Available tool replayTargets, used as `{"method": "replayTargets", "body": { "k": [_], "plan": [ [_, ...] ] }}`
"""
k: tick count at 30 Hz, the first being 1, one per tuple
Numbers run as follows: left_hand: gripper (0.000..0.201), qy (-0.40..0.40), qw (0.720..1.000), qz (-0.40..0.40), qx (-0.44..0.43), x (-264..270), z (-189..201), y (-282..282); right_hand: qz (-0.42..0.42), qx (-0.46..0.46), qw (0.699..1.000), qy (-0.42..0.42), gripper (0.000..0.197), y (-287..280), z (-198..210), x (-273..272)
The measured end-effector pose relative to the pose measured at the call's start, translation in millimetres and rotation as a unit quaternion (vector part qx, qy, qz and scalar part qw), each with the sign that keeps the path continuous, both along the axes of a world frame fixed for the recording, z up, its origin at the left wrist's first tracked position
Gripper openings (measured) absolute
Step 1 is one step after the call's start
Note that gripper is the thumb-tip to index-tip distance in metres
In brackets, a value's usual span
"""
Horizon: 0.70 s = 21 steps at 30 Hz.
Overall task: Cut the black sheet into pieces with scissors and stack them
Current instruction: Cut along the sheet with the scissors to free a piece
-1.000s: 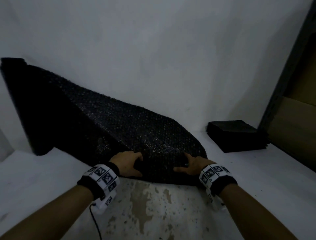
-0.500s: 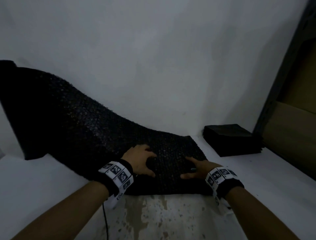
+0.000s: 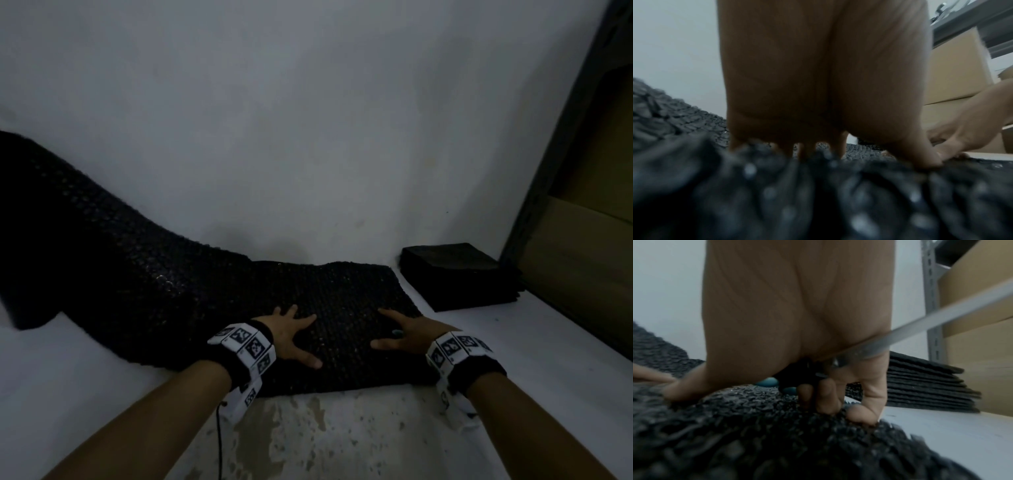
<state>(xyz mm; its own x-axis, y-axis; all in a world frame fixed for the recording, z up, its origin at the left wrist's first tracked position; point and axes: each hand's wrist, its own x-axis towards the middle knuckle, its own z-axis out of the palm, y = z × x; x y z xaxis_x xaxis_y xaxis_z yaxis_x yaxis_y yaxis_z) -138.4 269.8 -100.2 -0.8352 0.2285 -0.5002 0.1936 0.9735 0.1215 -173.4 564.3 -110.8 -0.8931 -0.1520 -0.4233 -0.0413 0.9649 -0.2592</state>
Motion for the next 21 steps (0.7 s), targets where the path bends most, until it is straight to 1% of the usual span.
{"method": "replayTargets", "body": {
  "k": [2, 4, 6, 7, 9, 11, 12, 14, 16, 17, 19, 20, 21],
  "plan": [
    [0.112, 0.001, 1.0, -0.001, -0.004, -2, 0, 2, -0.009, 0.001, 1.0, -0.002, 0.101, 1, -1, -3],
    [0.112, 0.004, 1.0, -0.001, -0.018, -2, 0, 4, -0.024, 0.017, 0.999, 0.013, 0.092, 0, 3, -6],
    [0.112, 0.003, 1.0, -0.002, -0.029, -2, 1, 5, -0.04, 0.036, 0.997, 0.054, 0.071, -2, 11, -6],
    [0.112, 0.002, 0.999, -0.002, -0.032, -2, 1, 6, -0.037, 0.028, 0.996, 0.075, 0.06, -3, 16, -5],
    [0.111, 0.002, 0.999, 0.0, -0.034, 0, 3, 8, -0.02, -0.005, 0.991, 0.134, 0.047, -8, 31, 3],
    [0.111, 0.0, 0.999, 0.003, -0.042, 2, 6, 11, -0.013, -0.069, 0.973, 0.219, 0.039, -15, 47, 16],
    [0.11, 0.0, 0.999, 0.002, -0.049, 3, 8, 14, -0.021, -0.111, 0.958, 0.262, 0.037, -20, 54, 24],
    [0.109, 0.003, 0.998, 0.003, -0.064, 5, 13, 19, -0.031, -0.193, 0.921, 0.337, 0.033, -30, 66, 41],
    [0.107, 0.013, 0.997, -0.001, -0.072, 8, 16, 24, -0.017, -0.238, 0.885, 0.4, 0.022, -42, 70, 56],
    [0.107, 0.02, 0.997, -0.004, -0.071, 9, 18, 25, -0.012, -0.257, 0.873, 0.415, 0.016, -46, 68, 61],
    [0.104, 0.03, 0.997, -0.004, -0.069, 13, 22, 27, -0.026, -0.31, 0.866, 0.391, 0.006, -54, 58, 69],
    [0.103, 0.034, 0.997, -0.005, -0.063, 16, 23, 27, -0.037, -0.322, 0.867, 0.38, 0.006, -55, 52, 73],
    [0.103, 0.043, 0.998, -0.005, -0.052, 17, 24, 26, -0.047, -0.314, 0.87, 0.377, 0.008, -55, 46, 76]
  ]
}}
